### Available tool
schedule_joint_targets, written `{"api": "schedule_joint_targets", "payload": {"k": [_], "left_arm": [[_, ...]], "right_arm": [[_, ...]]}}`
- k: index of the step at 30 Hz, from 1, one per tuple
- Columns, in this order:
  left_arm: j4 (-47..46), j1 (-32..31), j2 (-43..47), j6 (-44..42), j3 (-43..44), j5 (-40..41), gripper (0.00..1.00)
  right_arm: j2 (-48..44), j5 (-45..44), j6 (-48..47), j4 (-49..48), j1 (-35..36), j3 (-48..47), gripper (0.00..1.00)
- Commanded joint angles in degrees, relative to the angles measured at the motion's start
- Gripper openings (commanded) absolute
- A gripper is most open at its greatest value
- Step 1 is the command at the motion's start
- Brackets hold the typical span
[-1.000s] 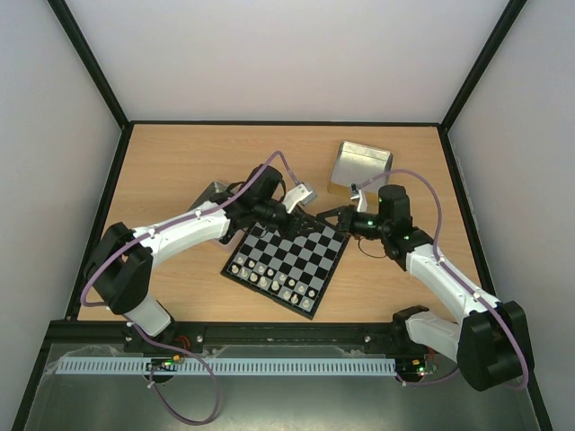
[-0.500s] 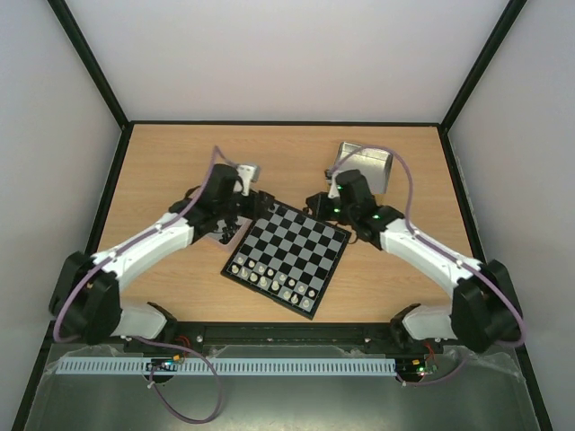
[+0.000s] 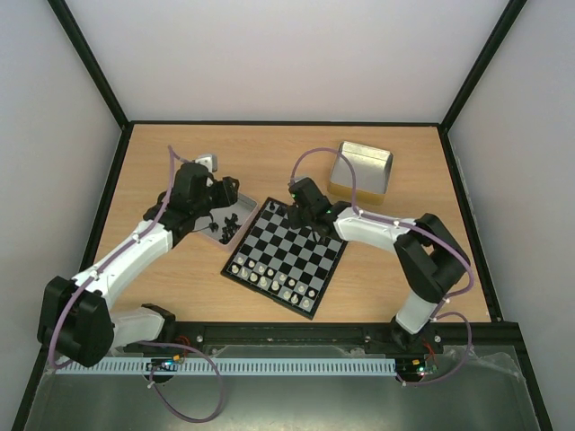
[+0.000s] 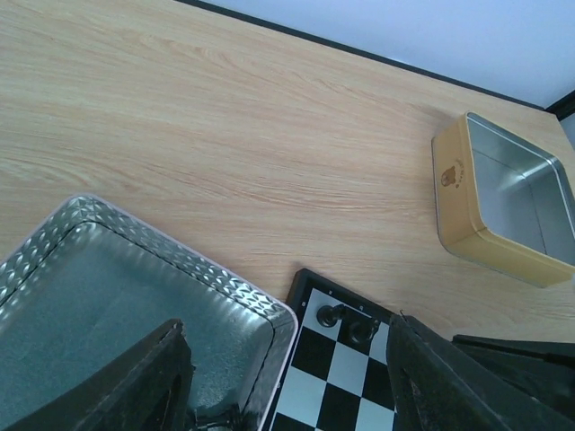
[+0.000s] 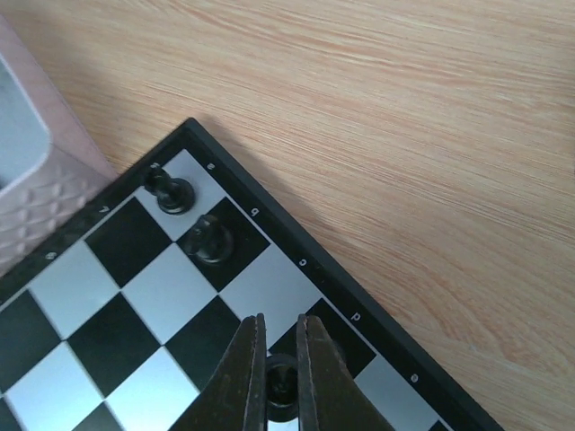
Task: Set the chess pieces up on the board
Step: Place the chess piece on the chessboard.
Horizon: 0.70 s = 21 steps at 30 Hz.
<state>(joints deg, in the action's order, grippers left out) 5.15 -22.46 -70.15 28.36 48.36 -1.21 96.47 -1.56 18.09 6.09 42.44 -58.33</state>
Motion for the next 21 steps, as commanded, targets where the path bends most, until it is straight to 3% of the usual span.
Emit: {"api": "schedule_joint_targets", "payload": {"k": [1,21], "left_arm": [[-0.37,0.48,0.62,0.88,-0.45,0.38,0.61],[-0.49,1.01,-1.12,0.38,-0.7,0.33,0.61]], "right_arm": [[2.39,-2.29,-2.94,-4.9,0.34,-1.21,0.02],[9.63,-2.31,-4.63,-6.9,0.36,-4.93,0.05]]}}
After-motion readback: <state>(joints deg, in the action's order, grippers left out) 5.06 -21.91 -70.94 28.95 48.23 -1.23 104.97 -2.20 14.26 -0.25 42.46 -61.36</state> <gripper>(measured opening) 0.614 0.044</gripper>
